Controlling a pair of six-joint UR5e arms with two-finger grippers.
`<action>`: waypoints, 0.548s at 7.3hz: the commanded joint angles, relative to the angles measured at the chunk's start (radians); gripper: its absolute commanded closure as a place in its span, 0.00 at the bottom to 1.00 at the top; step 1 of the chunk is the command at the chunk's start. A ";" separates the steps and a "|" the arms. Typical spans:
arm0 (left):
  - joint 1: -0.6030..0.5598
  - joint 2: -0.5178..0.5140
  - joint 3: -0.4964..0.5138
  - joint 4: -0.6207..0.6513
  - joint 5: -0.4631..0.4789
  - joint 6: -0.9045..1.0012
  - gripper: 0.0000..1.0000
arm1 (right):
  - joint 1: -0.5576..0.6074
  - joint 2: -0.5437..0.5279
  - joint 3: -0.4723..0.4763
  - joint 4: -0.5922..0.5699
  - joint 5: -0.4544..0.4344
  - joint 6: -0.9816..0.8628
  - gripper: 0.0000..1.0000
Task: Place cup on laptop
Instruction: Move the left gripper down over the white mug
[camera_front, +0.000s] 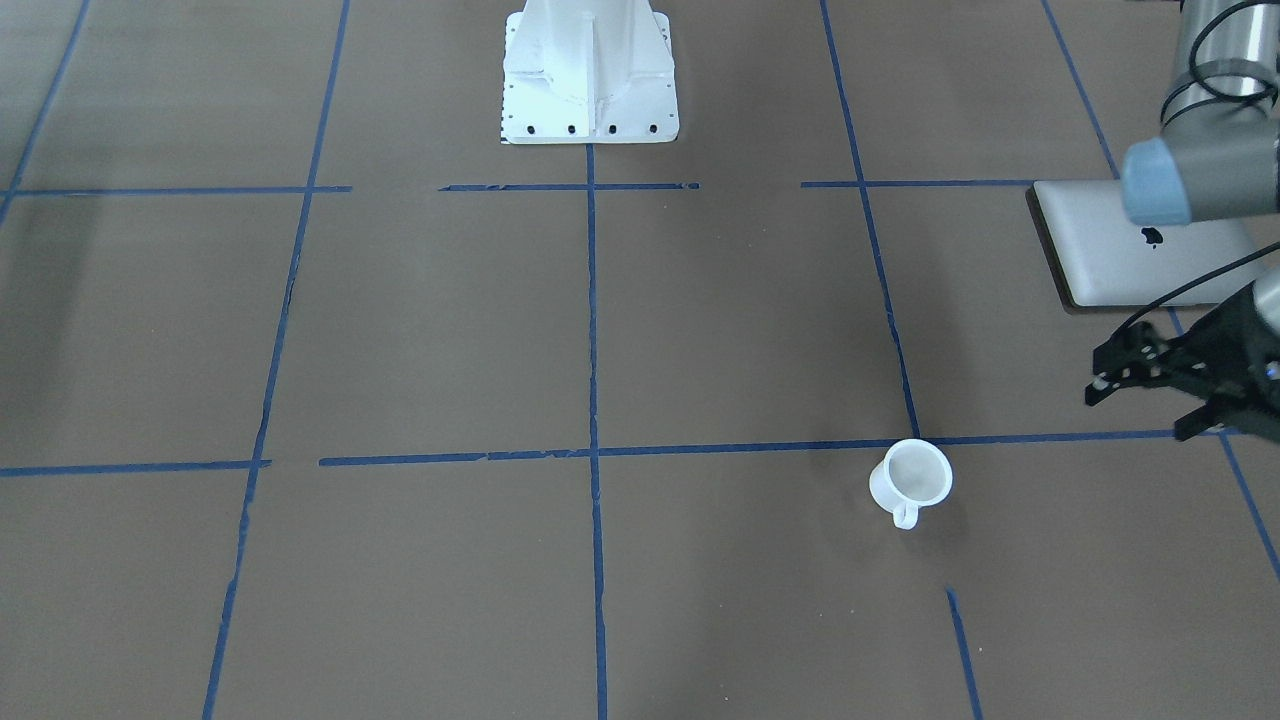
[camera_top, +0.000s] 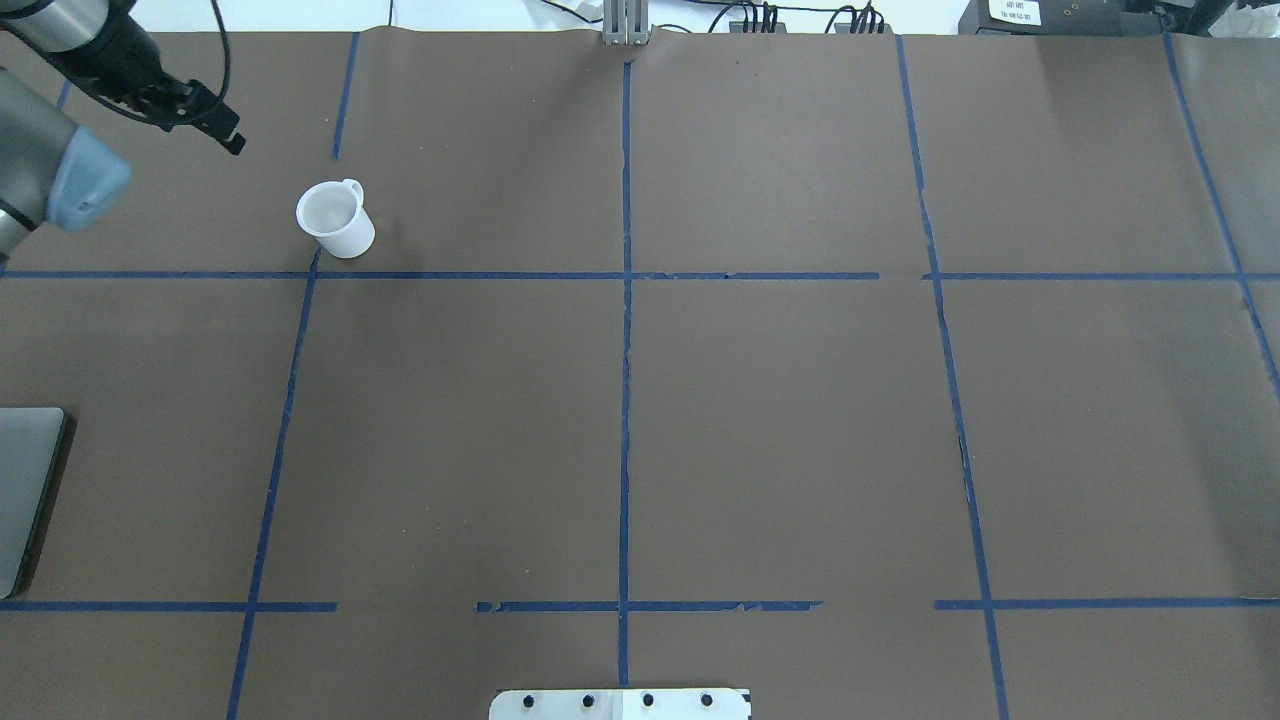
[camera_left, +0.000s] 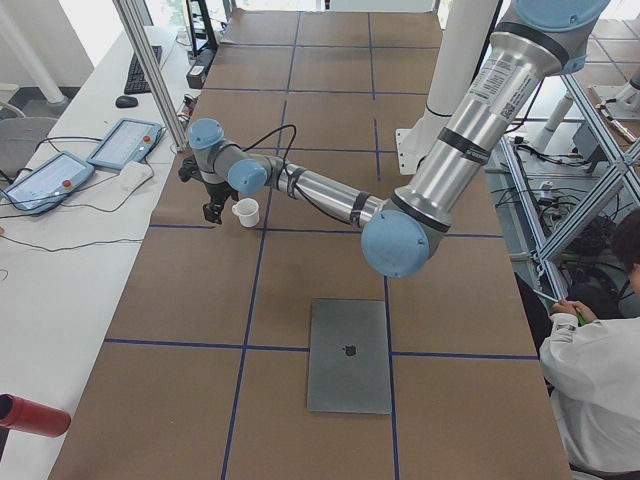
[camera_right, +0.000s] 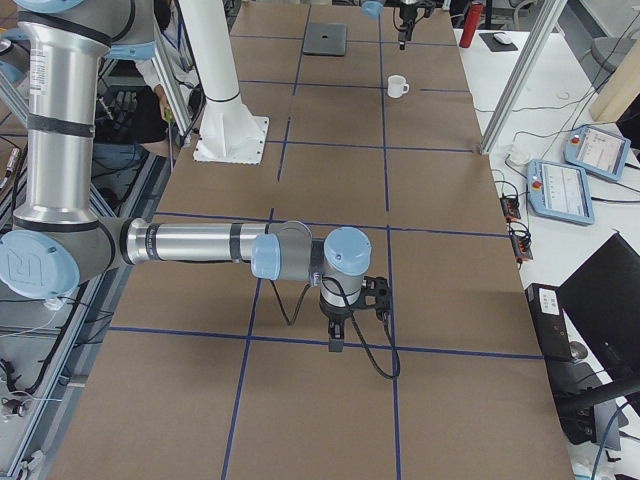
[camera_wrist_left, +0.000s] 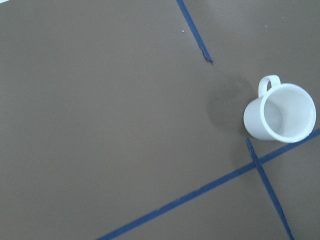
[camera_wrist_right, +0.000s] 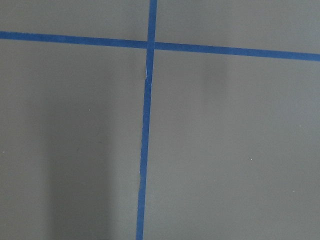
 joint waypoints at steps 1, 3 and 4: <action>0.058 -0.193 0.214 -0.026 0.004 -0.097 0.00 | 0.000 0.000 0.000 0.001 0.000 0.000 0.00; 0.120 -0.212 0.349 -0.186 0.021 -0.180 0.00 | 0.000 0.000 0.000 0.000 0.000 0.000 0.00; 0.147 -0.207 0.372 -0.198 0.036 -0.199 0.00 | 0.000 0.000 0.000 0.000 0.000 0.000 0.00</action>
